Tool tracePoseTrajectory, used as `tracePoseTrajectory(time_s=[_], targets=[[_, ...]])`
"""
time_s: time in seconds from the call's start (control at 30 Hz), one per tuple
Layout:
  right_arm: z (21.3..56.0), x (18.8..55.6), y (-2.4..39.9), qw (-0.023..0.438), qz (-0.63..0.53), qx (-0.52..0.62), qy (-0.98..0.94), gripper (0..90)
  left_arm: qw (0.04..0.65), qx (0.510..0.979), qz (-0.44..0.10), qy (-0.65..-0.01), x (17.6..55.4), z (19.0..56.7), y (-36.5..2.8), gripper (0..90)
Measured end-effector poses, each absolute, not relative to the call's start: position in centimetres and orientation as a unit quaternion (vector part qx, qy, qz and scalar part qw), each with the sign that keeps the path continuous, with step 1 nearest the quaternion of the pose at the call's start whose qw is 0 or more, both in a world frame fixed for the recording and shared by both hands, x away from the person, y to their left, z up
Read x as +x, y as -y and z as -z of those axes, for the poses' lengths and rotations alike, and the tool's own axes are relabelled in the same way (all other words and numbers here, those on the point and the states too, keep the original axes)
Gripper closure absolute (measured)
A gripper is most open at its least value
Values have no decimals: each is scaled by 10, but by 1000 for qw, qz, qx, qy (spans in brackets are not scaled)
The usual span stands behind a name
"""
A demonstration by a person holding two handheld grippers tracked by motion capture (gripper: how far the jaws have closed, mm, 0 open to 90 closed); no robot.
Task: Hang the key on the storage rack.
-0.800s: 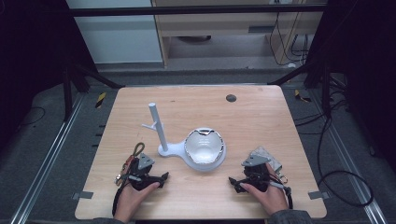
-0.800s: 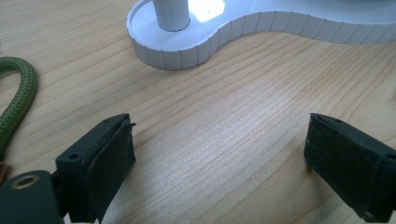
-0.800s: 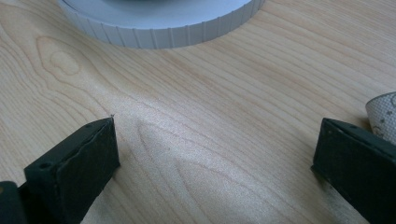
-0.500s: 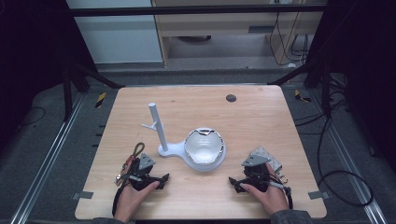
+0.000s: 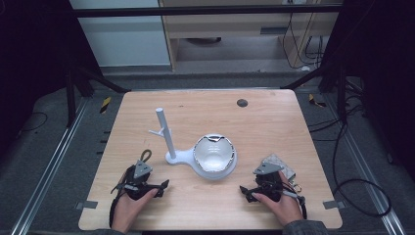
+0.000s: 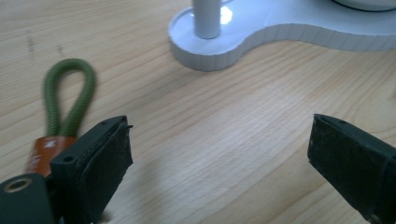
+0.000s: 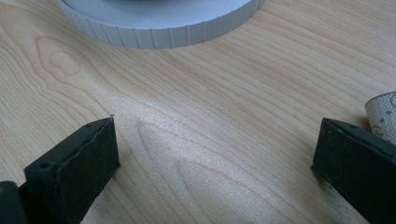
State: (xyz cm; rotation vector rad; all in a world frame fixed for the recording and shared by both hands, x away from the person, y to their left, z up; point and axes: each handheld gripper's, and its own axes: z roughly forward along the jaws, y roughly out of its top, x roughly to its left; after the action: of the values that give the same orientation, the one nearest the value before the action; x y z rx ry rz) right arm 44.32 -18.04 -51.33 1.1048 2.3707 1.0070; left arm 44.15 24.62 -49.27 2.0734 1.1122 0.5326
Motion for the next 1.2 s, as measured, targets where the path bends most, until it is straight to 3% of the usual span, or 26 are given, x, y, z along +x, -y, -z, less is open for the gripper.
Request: tracePoseTrajectory(time_s=[0.3, 0.8, 1.2], targets=[[513, 443, 180, 169, -354, 389, -834, 3, 361, 787, -211, -454, 442, 487, -267, 72], [513, 443, 180, 169, -354, 390, -833, 3, 301, 808, -187, -470, 455, 485, -294, 79], [513, 443, 180, 169, -354, 389, -833, 3, 254, 825, -144, -484, 479, 469, -306, 250]])
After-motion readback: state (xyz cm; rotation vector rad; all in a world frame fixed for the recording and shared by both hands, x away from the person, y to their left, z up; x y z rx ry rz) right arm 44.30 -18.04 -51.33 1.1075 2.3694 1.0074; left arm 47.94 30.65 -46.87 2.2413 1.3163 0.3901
